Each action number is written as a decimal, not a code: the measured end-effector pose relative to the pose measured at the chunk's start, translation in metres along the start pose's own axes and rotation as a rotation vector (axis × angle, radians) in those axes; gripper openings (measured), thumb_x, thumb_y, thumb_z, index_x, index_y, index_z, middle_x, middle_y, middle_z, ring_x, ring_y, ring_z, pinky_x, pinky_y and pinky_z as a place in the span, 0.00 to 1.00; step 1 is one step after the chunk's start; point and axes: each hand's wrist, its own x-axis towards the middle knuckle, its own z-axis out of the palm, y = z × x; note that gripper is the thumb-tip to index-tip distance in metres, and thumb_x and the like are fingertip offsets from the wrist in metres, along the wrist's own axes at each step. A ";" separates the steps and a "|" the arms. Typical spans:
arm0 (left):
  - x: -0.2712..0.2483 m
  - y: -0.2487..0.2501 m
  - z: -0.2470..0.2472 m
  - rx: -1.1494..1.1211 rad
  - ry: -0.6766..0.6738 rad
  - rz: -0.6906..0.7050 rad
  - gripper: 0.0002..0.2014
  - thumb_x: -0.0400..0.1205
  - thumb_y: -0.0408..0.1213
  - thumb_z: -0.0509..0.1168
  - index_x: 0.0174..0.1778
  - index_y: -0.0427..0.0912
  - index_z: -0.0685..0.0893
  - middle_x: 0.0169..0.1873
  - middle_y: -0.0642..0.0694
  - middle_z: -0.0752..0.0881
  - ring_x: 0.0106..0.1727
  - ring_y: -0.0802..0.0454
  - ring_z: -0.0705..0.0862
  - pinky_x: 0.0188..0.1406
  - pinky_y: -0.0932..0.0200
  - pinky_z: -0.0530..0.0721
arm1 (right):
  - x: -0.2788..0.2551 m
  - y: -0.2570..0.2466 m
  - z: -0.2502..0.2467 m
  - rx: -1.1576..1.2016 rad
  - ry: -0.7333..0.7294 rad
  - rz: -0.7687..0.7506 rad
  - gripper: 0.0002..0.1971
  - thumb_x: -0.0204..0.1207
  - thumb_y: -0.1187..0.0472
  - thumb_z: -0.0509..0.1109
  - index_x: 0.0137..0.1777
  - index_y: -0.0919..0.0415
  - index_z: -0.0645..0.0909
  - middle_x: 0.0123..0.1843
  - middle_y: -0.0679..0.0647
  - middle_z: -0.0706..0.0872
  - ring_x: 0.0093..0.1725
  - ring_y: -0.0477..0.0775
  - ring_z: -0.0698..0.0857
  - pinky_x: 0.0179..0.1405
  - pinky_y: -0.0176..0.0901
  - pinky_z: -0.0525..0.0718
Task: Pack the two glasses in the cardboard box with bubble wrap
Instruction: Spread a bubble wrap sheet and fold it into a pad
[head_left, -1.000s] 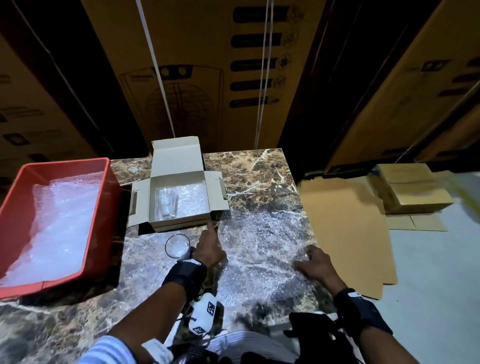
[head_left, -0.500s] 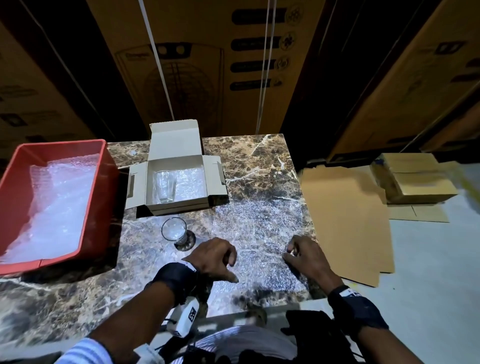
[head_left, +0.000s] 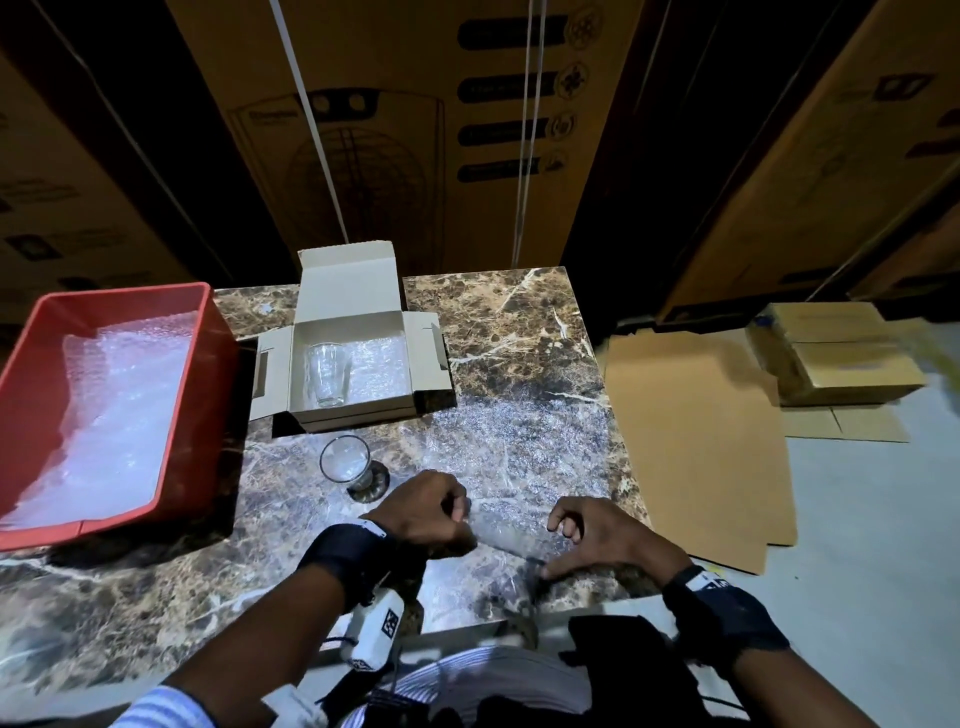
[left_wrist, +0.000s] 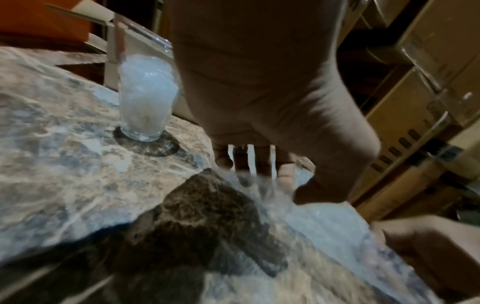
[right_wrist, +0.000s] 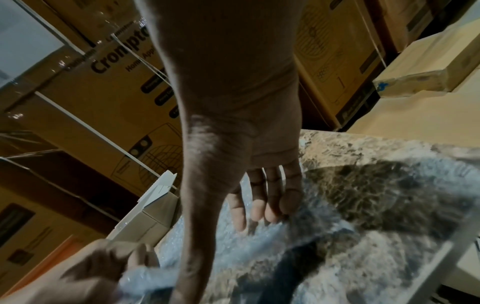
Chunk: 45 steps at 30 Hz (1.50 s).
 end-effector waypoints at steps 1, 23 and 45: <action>0.002 0.000 -0.003 -0.073 0.020 0.008 0.12 0.67 0.46 0.76 0.36 0.43 0.83 0.39 0.50 0.92 0.45 0.51 0.91 0.45 0.47 0.91 | -0.004 0.000 -0.004 -0.042 -0.027 -0.010 0.35 0.47 0.34 0.90 0.52 0.47 0.83 0.44 0.40 0.79 0.39 0.40 0.76 0.35 0.32 0.72; 0.014 0.009 -0.026 -0.991 0.190 -0.170 0.29 0.80 0.29 0.76 0.74 0.47 0.72 0.60 0.33 0.88 0.47 0.39 0.93 0.39 0.52 0.92 | 0.011 0.029 -0.037 0.650 0.574 0.072 0.05 0.83 0.67 0.73 0.47 0.65 0.89 0.47 0.64 0.92 0.45 0.60 0.91 0.44 0.54 0.89; 0.055 -0.018 -0.021 -0.203 0.324 -0.228 0.38 0.74 0.33 0.81 0.74 0.49 0.66 0.38 0.44 0.87 0.36 0.47 0.87 0.36 0.46 0.89 | 0.060 0.025 -0.052 0.164 0.780 0.245 0.07 0.75 0.58 0.79 0.49 0.53 0.83 0.33 0.45 0.88 0.32 0.46 0.84 0.29 0.37 0.74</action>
